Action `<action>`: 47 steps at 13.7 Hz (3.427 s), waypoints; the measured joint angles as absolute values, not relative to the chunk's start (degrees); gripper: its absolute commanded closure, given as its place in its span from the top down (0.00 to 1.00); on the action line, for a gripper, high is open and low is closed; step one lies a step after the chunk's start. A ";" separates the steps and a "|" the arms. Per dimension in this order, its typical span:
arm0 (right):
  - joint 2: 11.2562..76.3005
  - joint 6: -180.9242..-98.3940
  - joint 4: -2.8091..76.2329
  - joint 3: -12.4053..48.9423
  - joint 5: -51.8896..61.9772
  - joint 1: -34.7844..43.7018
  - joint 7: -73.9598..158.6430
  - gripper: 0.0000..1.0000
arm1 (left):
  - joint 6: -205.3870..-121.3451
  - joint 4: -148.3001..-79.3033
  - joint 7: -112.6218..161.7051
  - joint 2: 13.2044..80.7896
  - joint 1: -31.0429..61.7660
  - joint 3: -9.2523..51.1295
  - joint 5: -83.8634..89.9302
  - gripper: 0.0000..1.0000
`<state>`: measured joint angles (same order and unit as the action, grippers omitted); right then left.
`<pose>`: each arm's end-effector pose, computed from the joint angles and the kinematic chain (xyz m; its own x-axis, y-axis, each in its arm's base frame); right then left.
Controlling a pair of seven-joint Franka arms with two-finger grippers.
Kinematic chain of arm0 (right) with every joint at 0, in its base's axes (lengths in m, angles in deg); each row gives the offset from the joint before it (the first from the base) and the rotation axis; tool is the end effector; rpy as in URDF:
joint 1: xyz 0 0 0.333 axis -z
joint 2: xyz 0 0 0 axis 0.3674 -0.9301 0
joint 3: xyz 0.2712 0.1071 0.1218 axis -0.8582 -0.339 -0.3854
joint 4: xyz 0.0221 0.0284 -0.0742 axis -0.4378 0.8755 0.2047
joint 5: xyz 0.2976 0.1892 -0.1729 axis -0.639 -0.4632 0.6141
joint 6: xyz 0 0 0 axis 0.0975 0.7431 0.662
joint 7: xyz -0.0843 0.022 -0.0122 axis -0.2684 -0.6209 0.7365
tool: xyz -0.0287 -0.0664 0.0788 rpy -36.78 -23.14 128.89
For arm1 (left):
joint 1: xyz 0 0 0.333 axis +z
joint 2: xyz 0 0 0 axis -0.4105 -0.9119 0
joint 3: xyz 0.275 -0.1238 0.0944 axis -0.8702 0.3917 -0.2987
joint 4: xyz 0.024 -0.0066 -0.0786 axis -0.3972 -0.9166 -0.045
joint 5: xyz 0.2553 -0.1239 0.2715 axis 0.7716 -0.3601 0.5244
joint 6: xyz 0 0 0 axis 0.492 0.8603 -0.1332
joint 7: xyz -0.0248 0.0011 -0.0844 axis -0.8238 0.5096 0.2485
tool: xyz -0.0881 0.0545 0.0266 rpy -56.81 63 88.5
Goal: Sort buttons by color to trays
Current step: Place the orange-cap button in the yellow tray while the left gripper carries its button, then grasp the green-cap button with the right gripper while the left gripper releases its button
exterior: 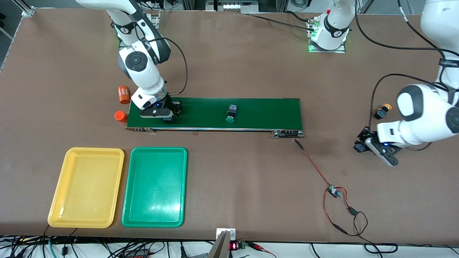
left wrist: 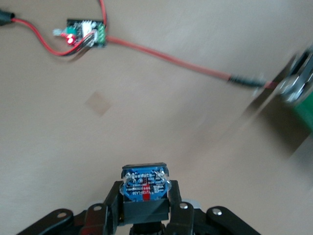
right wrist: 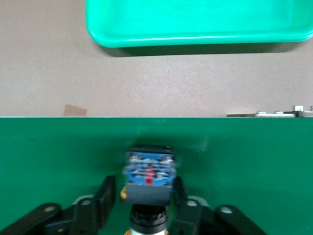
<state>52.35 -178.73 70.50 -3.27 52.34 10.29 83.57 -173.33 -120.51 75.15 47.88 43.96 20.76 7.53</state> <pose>0.4744 0.2536 0.2473 0.9922 -0.0136 0.1236 -0.0067 -0.9984 -0.0566 0.6315 0.0281 0.2956 0.7864 -0.6114 0.0885 -0.6164 -0.7672 0.1775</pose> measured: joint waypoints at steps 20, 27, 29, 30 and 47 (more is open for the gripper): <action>48.77 -157.99 45.16 0.61 50.48 35.39 37.82 0.00 | -172.21 -127.25 22.05 56.03 21.89 20.66 7.53 0.01; 33.02 -179.95 43.20 0.65 50.48 42.00 26.46 0.01 | -176.38 -131.05 22.05 56.72 21.09 22.58 7.53 0.01; 30.63 -182.34 42.38 0.63 50.49 43.01 25.56 0.14 | -176.44 -131.35 22.05 56.82 21.08 23.06 7.53 0.01; 29.82 -182.71 41.81 0.63 50.48 43.22 25.24 0.43 | -176.65 -131.52 22.06 56.88 21.07 23.18 7.53 0.01; 44.94 -151.55 40.63 -1.17 41.28 29.03 50.55 1.00 | -189.11 -141.70 22.06 57.56 21.20 27.62 7.53 0.01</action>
<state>44.94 -151.55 40.63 -1.17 41.28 29.03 50.55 -189.11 -141.70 22.06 57.56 21.20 27.62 7.53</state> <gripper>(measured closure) 0.000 0.586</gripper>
